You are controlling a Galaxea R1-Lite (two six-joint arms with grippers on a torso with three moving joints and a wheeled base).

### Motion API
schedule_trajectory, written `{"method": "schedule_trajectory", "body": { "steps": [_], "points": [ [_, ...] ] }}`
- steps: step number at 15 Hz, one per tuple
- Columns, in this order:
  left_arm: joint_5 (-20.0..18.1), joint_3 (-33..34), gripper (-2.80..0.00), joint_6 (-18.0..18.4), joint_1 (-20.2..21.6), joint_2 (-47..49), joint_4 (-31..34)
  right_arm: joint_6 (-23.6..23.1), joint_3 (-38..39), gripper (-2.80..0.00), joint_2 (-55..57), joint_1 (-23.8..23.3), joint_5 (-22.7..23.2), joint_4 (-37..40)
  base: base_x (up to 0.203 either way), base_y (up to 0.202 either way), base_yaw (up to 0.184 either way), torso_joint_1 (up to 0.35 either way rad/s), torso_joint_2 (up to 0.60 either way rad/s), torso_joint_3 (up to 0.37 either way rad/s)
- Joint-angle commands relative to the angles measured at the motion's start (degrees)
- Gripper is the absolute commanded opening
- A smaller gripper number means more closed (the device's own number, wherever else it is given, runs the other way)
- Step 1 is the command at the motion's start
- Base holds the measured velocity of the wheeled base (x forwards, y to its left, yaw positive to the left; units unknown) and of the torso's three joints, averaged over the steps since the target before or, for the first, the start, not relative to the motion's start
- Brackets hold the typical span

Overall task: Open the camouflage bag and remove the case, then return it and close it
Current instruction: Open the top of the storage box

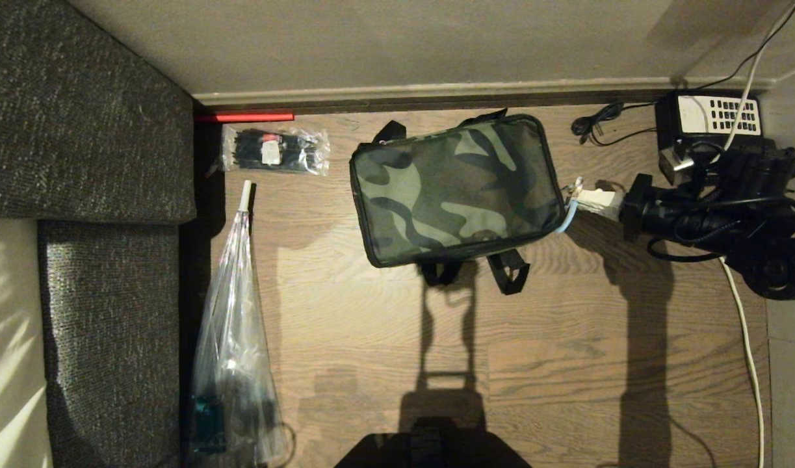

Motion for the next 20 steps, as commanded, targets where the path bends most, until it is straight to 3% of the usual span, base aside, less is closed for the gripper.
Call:
{"method": "schedule_trajectory", "body": {
  "steps": [1,9,14,20],
  "points": [
    [0.0,0.0,-2.80,0.0,0.0,0.0,0.0,-2.2,0.7,-2.80,0.5,-0.1,0.4,0.2,0.000,0.000,0.000,0.000,0.00,0.000],
    [0.0,0.0,-2.80,0.0,0.1,0.0,0.0,-33.1,2.1,-2.80,3.8,-2.3,-0.4,5.9,0.000,0.000,0.000,0.000,0.00,0.000],
    [0.0,0.0,-2.80,0.0,0.0,0.0,0.0,-36.3,-1.9,-2.80,4.9,-2.5,-1.9,5.5,0.000,0.000,0.000,0.000,0.00,0.000],
    [0.0,0.0,-2.80,0.0,0.1,0.0,0.0,-58.5,-8.0,-2.80,7.7,-2.0,-7.7,12.2,0.000,0.000,0.000,0.000,0.00,0.000]
  ]
}}
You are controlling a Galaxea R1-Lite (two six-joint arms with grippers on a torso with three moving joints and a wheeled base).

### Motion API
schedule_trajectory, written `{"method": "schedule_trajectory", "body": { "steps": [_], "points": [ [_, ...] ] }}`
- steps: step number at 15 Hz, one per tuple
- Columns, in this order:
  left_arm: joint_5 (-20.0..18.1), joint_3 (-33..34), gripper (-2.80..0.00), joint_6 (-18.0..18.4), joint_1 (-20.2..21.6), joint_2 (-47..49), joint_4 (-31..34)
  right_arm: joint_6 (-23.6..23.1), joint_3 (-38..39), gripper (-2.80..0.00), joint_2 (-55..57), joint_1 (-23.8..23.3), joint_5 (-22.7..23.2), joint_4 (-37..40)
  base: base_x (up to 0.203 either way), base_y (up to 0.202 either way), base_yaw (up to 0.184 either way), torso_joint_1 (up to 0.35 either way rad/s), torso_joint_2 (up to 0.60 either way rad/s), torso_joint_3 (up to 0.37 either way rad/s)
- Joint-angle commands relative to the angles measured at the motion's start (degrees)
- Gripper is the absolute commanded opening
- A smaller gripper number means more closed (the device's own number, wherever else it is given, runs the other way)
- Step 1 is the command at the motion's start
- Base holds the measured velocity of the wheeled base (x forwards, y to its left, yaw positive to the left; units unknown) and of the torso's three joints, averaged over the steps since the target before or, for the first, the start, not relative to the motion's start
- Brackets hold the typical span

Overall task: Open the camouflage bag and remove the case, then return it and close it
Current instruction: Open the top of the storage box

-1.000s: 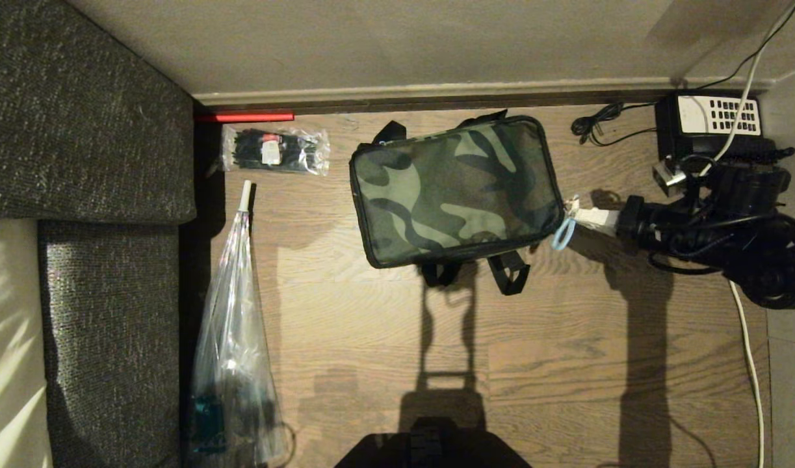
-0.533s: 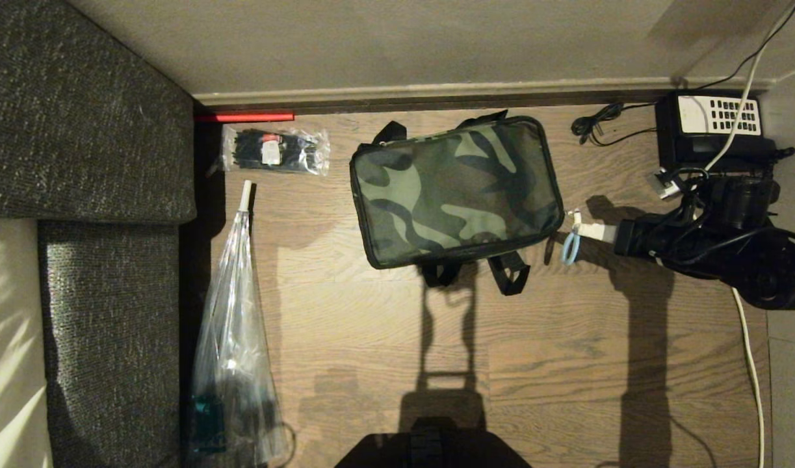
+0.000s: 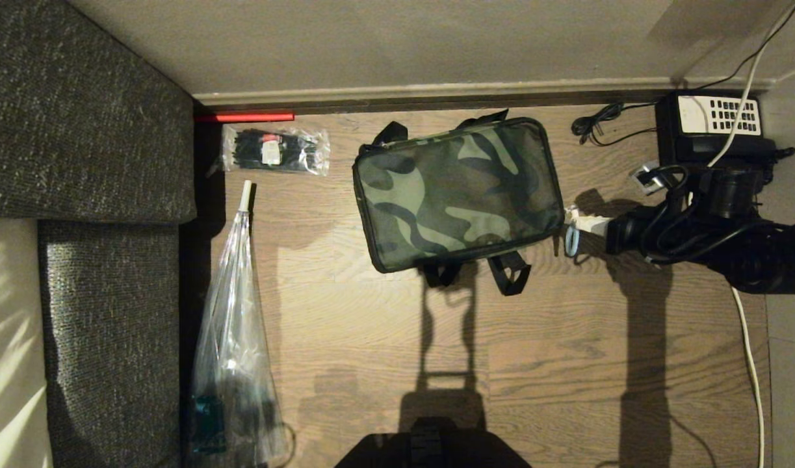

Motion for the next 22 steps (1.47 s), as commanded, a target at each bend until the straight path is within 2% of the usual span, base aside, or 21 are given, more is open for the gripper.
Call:
{"method": "schedule_trajectory", "body": {
  "steps": [1,3,7,10,16,22],
  "points": [
    [0.0,0.0,-2.80,0.0,0.0,0.0,0.0,-4.4,-3.2,-2.80,1.8,0.3,-0.1,1.4,0.000,0.000,0.000,0.000,0.00,0.000],
    [0.0,0.0,-2.80,0.0,0.0,0.0,0.0,-4.7,-3.4,-2.80,1.7,0.3,0.2,1.5,0.000,0.000,0.000,0.000,0.00,0.000],
    [0.0,0.0,-2.80,0.0,0.0,0.0,0.0,-5.8,-8.5,-2.80,1.4,0.3,0.2,-1.2,0.000,0.000,0.000,0.000,0.00,0.000],
    [0.0,0.0,-2.80,0.0,0.0,0.0,0.0,-5.2,-8.6,-2.80,-0.2,0.5,0.4,-0.7,0.000,0.000,0.000,0.000,0.00,0.000],
    [0.0,0.0,-2.80,0.0,0.0,0.0,0.0,-5.1,-9.0,-2.80,-1.2,3.9,0.4,-2.9,0.000,0.000,0.000,0.000,0.00,0.000],
    [0.0,0.0,-2.80,0.0,0.0,0.0,0.0,-5.2,-11.7,-2.80,0.1,4.9,0.3,-6.0,0.000,0.000,0.000,0.000,0.00,0.000]
  ]
}}
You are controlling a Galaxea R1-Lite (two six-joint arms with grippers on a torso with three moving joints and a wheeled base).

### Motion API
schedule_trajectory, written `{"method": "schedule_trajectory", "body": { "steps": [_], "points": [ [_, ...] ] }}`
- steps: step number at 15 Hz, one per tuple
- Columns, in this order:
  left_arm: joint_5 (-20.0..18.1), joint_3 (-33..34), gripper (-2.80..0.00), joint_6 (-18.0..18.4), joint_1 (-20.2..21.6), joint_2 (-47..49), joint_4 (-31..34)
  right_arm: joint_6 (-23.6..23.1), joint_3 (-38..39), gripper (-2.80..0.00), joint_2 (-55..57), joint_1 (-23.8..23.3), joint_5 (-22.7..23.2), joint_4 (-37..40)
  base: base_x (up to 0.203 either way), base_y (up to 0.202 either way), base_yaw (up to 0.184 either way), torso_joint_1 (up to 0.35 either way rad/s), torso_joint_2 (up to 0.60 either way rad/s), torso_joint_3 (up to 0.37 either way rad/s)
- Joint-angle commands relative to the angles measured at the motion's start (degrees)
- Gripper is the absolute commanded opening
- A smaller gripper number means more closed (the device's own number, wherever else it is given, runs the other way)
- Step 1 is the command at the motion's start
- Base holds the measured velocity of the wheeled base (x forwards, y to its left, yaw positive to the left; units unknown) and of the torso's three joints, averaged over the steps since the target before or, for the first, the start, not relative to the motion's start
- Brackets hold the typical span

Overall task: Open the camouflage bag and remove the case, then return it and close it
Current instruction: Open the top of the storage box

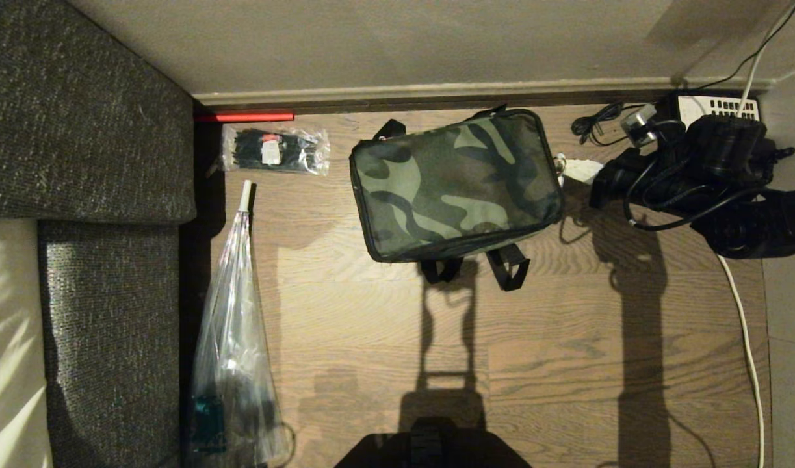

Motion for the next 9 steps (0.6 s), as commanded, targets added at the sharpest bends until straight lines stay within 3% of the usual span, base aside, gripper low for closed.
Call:
{"method": "schedule_trajectory", "body": {
  "steps": [1,9],
  "points": [
    [0.0,0.0,-2.80,0.0,0.0,0.0,0.0,-0.3,-0.8,-2.80,0.9,0.1,0.2,-0.4,0.000,0.000,0.000,0.000,0.00,0.000],
    [0.0,0.0,-2.80,0.0,0.1,0.0,0.0,0.9,-7.9,-2.80,5.4,0.0,-0.2,0.3,0.000,0.000,0.000,0.000,0.00,0.000]
  ]
}}
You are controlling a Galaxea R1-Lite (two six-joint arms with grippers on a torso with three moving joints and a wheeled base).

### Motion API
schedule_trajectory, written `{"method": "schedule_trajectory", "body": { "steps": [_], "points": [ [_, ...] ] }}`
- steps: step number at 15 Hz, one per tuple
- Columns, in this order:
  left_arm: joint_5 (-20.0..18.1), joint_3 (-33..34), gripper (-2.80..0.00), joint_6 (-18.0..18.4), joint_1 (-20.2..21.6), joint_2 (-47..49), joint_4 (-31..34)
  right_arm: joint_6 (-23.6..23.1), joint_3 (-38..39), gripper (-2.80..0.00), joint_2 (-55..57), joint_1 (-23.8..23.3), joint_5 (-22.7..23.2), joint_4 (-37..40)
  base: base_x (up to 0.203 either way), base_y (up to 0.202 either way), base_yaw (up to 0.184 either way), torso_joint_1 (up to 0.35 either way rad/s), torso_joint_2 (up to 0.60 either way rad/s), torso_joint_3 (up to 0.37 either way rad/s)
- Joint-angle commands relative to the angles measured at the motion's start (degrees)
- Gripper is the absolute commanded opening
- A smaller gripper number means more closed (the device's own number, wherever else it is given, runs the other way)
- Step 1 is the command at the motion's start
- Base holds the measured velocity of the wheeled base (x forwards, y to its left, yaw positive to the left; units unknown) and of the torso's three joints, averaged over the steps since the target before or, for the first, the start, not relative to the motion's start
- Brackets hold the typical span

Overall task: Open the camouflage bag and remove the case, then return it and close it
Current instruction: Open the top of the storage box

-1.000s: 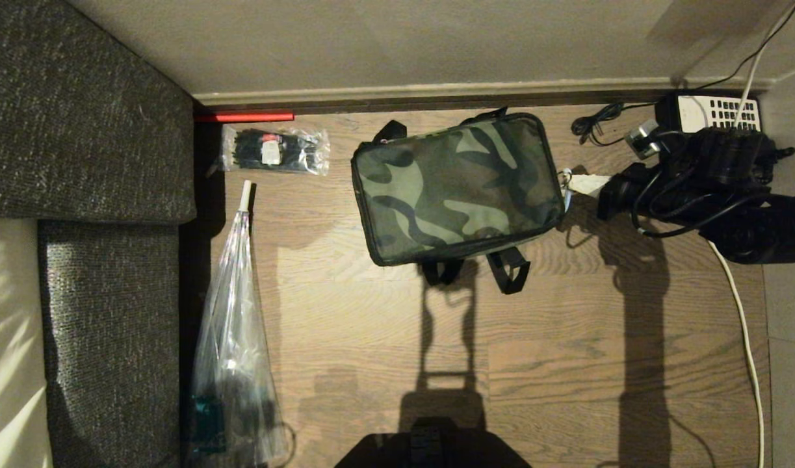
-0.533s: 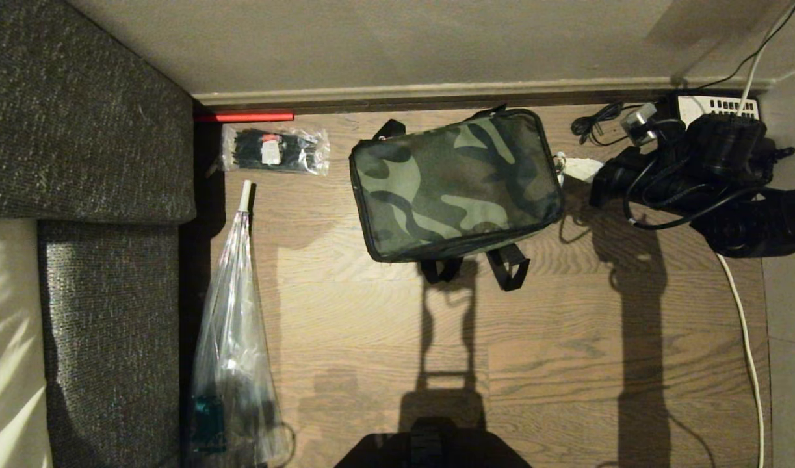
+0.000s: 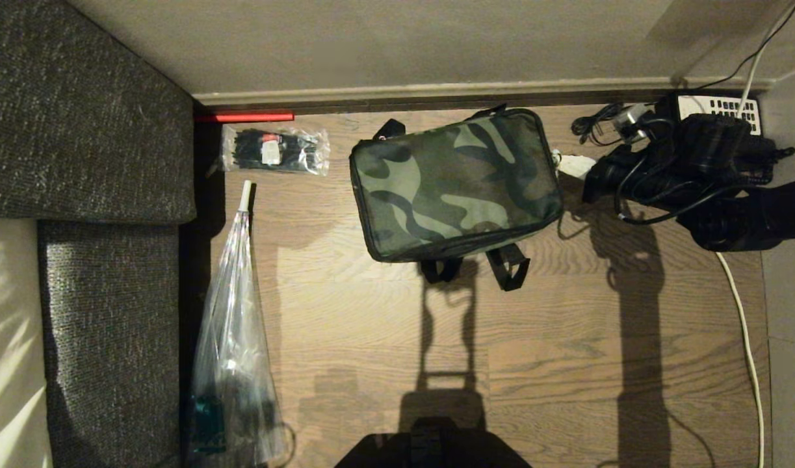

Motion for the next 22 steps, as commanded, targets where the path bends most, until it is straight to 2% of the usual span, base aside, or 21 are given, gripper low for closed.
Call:
{"method": "schedule_trajectory", "body": {
  "steps": [1,8,15,22],
  "points": [
    [0.0,-0.1,-2.80,0.0,0.0,0.0,0.0,1.4,-3.0,-2.80,1.9,0.0,0.2,-0.2,0.000,0.000,0.000,0.000,0.00,0.000],
    [0.0,-0.1,-2.80,0.0,0.0,0.0,0.0,3.5,-9.9,-2.80,4.6,0.1,0.3,-0.2,0.000,0.000,0.000,0.000,0.00,0.000],
    [0.0,0.0,-2.80,0.0,0.0,0.0,0.0,9.3,-17.9,-2.80,7.5,0.4,0.4,-0.5,0.000,0.000,0.000,0.000,0.00,0.000],
    [0.0,-0.1,-2.80,0.0,0.0,0.0,0.0,13.3,-21.6,-2.80,9.3,1.3,0.4,-0.7,0.000,0.000,0.000,0.000,0.00,0.000]
  ]
}}
